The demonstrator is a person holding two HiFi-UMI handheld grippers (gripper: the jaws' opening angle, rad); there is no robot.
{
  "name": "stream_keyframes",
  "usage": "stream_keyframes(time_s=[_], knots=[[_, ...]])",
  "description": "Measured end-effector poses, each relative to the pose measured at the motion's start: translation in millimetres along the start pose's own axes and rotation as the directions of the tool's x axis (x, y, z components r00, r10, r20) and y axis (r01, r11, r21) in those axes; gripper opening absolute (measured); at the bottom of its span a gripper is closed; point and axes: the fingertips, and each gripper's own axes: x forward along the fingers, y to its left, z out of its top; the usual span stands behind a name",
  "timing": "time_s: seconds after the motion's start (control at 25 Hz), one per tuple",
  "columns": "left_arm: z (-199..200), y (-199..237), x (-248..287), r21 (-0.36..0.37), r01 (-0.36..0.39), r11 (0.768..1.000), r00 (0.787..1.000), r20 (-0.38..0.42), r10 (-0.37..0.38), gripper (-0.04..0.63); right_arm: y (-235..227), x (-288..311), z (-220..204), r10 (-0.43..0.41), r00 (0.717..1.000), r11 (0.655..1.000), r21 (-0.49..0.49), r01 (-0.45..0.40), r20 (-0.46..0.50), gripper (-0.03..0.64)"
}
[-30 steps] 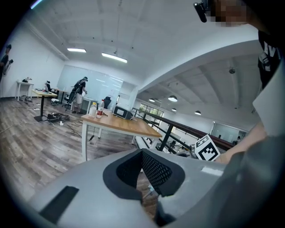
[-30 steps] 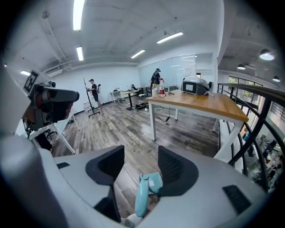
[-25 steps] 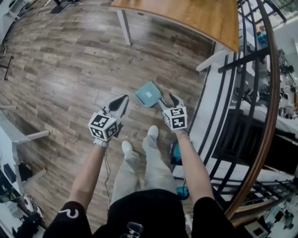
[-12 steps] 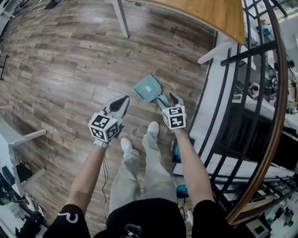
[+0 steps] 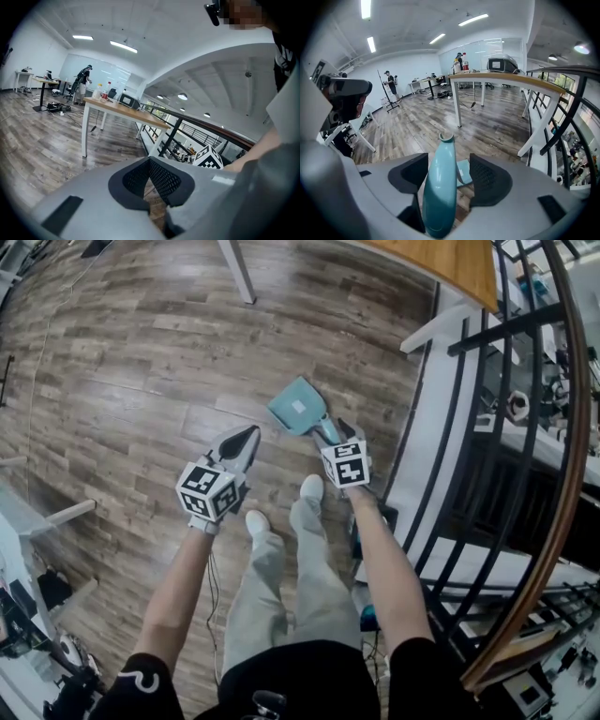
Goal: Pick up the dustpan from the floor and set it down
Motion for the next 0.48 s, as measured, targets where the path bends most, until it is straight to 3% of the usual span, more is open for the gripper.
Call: stream_keyframes(time_s=[0.36,0.48], knots=[[-10.1,8.8,5.8,-0.018,-0.018,1.0,1.0,0.003,0.018,-0.002,-0.5,19.8,3.0,-0.011,1.0,1.0,-0.019,0.01,-0.026,0.265],[-12.7,14.9,4.9,-0.03,-0.029,0.999,1.0,0.004,0.029,-0.002,-0.3,25.9,4.5,-0.019,0.999,1.0,-0.013,0.018,-0.044,0.234]])
